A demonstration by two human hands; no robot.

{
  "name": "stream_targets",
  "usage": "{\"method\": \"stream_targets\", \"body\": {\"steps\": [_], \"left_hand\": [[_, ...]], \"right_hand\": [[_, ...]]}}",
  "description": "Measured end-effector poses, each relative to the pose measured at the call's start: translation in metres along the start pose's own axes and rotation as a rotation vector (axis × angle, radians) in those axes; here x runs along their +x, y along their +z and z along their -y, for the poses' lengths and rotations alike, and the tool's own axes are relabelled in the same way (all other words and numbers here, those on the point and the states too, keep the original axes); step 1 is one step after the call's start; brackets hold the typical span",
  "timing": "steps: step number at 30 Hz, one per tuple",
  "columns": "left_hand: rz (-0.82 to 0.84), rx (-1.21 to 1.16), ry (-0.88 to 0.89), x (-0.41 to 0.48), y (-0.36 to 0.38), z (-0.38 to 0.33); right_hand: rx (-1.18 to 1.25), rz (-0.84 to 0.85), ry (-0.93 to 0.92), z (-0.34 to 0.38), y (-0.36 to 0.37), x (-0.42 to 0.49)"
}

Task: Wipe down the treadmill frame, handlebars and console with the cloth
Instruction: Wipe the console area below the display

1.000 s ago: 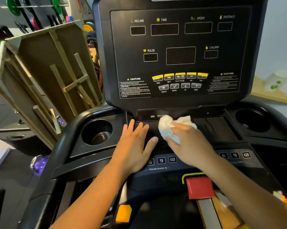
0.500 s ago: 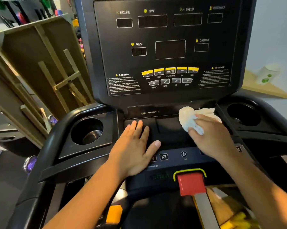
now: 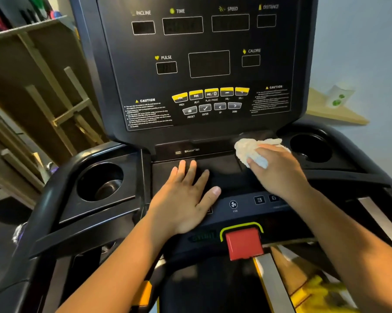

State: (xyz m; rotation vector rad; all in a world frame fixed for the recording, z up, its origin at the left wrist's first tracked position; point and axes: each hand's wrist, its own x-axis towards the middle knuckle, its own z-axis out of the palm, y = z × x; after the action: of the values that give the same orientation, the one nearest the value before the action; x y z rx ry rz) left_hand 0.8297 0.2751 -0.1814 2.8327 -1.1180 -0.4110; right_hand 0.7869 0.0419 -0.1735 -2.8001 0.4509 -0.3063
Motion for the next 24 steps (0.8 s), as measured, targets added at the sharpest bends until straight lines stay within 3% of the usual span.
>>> {"method": "stream_targets", "body": {"steps": [2,6,9,12,14,18,21,24], "left_hand": [[-0.014,-0.029,-0.012,-0.001,-0.002,-0.003],[-0.029,-0.076,-0.005,-0.002,-0.003,-0.003],[-0.031,-0.098,-0.011,-0.003,-0.003,-0.004],[-0.035,-0.092,-0.017,-0.003,-0.003,-0.004],[-0.039,-0.093,-0.021,-0.002,-0.002,-0.004],[-0.07,-0.06,-0.014,0.0,0.002,-0.003],[-0.065,-0.055,-0.023,0.002,0.004,-0.003],[-0.078,-0.041,-0.015,0.003,0.006,-0.001]], "right_hand": [[-0.091,-0.062,-0.096,0.013,0.002,-0.018],[-0.05,0.001,-0.187,0.001,-0.008,-0.034],[-0.1,0.093,-0.083,-0.013,-0.006,-0.004],[-0.187,0.005,0.013,0.0,0.0,0.009],[-0.223,0.072,0.11,0.017,-0.001,0.01],[-0.222,0.211,0.023,0.02,-0.009,0.004],[-0.212,0.326,0.06,0.019,-0.011,0.012],[-0.31,0.28,0.057,0.034,-0.008,0.022]]}}
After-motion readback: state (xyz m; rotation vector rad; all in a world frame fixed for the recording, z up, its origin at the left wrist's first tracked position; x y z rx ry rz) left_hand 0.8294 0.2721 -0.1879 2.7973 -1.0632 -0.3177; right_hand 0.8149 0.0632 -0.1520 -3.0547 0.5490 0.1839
